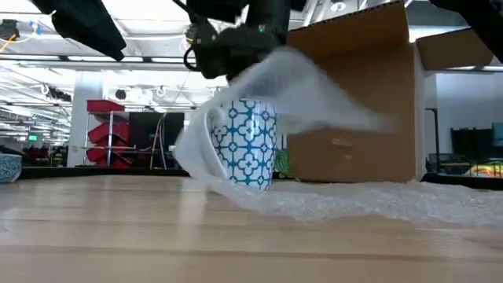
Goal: Wrap mug
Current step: Wrap the blue mug
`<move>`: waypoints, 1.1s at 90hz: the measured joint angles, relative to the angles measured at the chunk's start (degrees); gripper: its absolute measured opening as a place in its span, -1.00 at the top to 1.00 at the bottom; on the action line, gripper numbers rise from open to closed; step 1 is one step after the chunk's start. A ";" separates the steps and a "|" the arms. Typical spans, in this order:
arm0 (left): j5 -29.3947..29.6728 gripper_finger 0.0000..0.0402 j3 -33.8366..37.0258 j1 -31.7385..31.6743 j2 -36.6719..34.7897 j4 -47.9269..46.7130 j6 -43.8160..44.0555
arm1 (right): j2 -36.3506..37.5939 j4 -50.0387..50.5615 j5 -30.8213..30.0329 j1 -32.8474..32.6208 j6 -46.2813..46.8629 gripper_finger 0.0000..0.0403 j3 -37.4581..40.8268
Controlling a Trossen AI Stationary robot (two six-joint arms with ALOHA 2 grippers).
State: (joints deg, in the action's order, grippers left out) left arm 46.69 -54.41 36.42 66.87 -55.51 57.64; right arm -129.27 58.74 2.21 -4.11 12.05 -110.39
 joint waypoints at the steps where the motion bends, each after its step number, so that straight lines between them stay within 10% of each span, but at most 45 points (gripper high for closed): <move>1: -0.01 -0.06 0.00 0.00 0.00 0.00 0.03 | 0.02 -0.32 0.21 0.06 0.06 0.98 0.35; 99: -0.01 -0.06 0.00 0.00 0.00 0.04 0.08 | -4.63 17.59 -2.14 -2.85 -0.39 1.00 -21.55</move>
State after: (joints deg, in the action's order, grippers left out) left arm 46.68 -54.41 36.42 66.87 -55.46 57.72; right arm -133.90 76.32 0.07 -6.96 11.65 -131.94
